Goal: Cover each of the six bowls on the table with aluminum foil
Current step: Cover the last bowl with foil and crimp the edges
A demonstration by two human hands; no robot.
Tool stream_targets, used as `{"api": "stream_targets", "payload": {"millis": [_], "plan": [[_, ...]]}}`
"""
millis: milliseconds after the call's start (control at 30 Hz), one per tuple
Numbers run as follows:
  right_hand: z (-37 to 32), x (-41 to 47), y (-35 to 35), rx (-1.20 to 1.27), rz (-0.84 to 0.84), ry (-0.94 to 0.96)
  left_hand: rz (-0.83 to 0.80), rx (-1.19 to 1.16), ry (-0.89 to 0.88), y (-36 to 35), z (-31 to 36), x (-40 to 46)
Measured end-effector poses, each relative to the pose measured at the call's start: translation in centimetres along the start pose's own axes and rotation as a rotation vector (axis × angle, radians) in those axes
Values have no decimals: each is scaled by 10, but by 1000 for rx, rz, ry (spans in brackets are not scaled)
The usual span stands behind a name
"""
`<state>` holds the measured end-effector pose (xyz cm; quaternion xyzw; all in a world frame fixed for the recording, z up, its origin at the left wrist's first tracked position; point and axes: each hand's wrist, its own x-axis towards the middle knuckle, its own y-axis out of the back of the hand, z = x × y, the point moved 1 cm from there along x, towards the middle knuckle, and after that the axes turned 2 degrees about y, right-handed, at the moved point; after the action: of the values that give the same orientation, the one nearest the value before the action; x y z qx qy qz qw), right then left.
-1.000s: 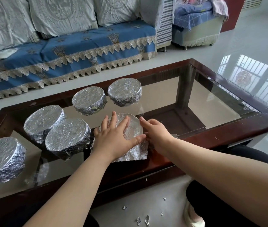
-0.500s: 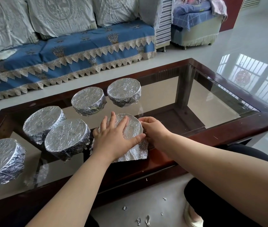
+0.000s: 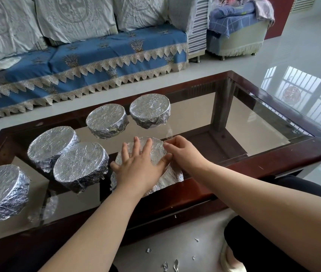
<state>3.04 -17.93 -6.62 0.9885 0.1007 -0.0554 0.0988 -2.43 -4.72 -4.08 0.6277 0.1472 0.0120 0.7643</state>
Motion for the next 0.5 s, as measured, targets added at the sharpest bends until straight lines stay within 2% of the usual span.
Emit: {"api": "stream_targets", "payload": {"millis": [100, 267, 367, 500], "plan": [[4, -1, 3, -79, -11, 53, -60, 63, -83, 6, -9, -1], [4, -2, 4, -63, -27, -1, -17, 168, -141, 1, -16, -2], [5, -5, 2, 114, -52, -78, 13, 150, -171, -4, -17, -1], [6, -9, -2, 505, -119, -240, 27, 151, -176, -7, -17, 2]]}}
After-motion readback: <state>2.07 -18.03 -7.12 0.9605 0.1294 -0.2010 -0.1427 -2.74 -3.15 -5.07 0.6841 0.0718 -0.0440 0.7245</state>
